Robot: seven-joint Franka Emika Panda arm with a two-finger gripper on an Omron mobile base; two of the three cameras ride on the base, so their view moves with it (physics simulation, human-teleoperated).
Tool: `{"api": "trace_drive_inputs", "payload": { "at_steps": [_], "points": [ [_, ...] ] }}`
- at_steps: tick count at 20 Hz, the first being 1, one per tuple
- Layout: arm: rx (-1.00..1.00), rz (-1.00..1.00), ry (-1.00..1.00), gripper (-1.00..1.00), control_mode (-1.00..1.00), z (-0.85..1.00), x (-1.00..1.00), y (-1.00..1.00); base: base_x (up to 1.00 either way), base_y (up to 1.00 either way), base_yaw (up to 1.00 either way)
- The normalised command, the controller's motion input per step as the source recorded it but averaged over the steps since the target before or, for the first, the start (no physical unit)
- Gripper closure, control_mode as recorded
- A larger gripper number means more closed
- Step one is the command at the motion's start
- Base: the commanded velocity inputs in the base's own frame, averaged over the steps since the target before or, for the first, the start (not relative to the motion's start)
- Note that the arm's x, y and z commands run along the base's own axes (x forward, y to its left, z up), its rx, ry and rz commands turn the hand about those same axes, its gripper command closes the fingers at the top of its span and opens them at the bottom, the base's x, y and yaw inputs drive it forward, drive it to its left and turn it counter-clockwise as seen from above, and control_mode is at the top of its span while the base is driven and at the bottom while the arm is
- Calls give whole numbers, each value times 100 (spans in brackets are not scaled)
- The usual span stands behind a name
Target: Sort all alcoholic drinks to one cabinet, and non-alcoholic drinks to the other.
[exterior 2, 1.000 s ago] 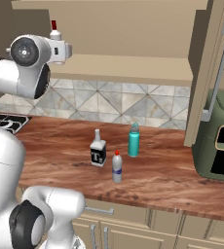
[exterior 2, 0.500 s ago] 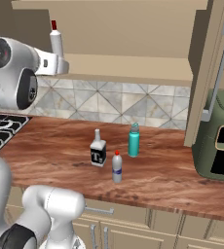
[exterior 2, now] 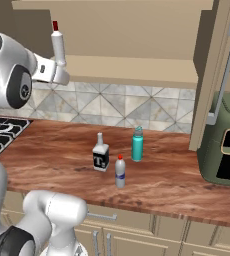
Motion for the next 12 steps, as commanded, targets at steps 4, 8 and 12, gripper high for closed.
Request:
{"api": "trace_drive_inputs", "payload": {
  "at_steps": [4, 8, 12],
  "points": [
    [0, -10, 3, -100, -100, -31, 0, -2, 0, 0, 0],
    [0, -10, 2, -100, -100, -42, 10, 0, 0, 0, 0],
    [0, -8, 2, -100, -100, -43, 28, -4, 0, 0, 0]
  ]
}}
